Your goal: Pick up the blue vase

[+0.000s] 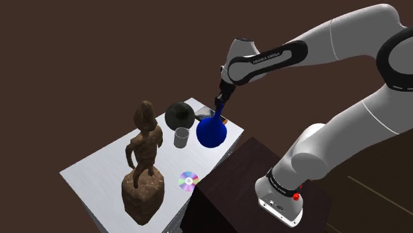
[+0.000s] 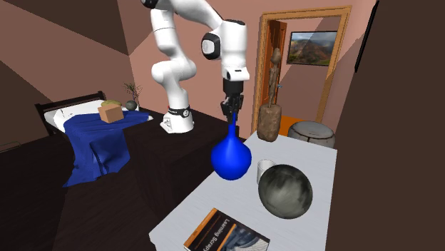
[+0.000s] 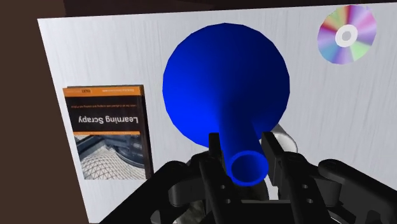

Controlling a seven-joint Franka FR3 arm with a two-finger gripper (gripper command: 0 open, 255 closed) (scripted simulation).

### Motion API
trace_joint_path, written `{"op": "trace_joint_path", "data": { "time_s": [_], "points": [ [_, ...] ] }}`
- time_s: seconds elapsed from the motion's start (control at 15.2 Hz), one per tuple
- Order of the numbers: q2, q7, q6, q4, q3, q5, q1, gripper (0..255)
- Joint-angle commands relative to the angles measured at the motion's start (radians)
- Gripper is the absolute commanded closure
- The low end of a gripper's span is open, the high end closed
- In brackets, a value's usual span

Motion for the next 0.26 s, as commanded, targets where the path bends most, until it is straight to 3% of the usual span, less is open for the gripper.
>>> {"op": "trace_joint_path", "data": {
  "time_s": [0.0,0.2],
  "points": [
    [-0.019,0.001,-0.033,0.015,0.001,-0.002,-0.001,255],
    [-0.029,0.001,-0.051,0.023,0.002,-0.002,-0.001,255]
  ]
}}
